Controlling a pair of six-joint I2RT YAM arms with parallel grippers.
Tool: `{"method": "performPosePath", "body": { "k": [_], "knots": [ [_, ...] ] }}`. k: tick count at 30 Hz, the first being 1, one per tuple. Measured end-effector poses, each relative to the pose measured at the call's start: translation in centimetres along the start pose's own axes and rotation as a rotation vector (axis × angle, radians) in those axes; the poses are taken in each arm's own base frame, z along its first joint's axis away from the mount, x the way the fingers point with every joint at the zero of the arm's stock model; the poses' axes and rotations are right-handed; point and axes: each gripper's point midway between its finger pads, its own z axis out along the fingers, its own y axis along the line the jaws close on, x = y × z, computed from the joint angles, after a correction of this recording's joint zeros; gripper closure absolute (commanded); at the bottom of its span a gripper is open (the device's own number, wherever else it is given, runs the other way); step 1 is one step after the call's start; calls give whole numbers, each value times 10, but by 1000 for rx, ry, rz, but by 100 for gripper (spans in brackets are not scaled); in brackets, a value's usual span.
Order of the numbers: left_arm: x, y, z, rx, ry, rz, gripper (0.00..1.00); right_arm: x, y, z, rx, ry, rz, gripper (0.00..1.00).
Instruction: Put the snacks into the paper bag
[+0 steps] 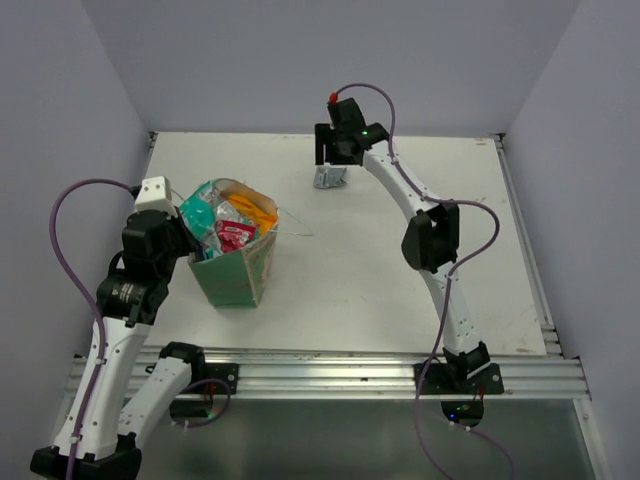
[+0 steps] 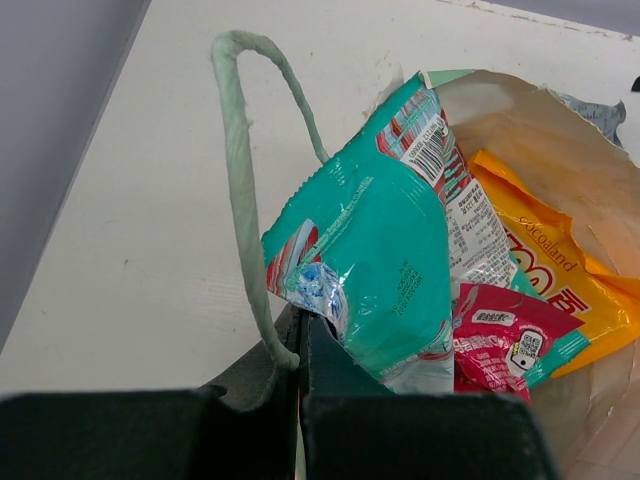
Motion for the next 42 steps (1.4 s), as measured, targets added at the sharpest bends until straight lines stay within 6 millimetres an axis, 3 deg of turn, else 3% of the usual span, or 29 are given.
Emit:
{"method": "performPosePath", "body": {
  "k": [4, 13, 19, 20, 22, 23, 24, 25, 30, 34, 37, 39, 42],
  "knots": [
    [-2, 0, 1, -3, 6, 2, 100, 38, -32, 41, 90, 87, -2, 32],
    [-4, 0, 4, -20, 25, 9, 100, 37, -66, 65, 168, 58, -19, 31],
    [-4, 0, 6, -25, 33, 12, 100, 66, -82, 94, 198, 114, -26, 34],
    [-4, 0, 6, -25, 34, 13, 100, 74, -84, 100, 200, 129, -28, 37],
    [-5, 0, 6, -26, 37, 14, 100, 83, -84, 108, 190, 148, -26, 53],
    [-5, 0, 7, -26, 38, 14, 100, 83, -82, 109, 180, 146, -24, 66],
    [-5, 0, 7, -26, 39, 15, 100, 82, -81, 110, 174, 143, -26, 94],
    [-5, 0, 7, -26, 39, 15, 100, 82, -80, 110, 165, 144, -27, 100],
    [-5, 0, 7, -26, 39, 16, 100, 82, -76, 111, 151, 139, -20, 100],
    [-5, -1, 7, -22, 37, 15, 100, 83, -72, 97, 130, 157, -39, 100],
    [-5, -2, 6, -14, 36, 13, 100, 74, -59, 68, 97, 162, -75, 100],
    [-5, -3, 5, -9, 36, 12, 100, 52, -36, 35, 53, 117, -109, 100],
    [-5, -3, 5, -3, 34, 11, 100, 5, 28, -41, -71, -22, -174, 100]
  ]
}}
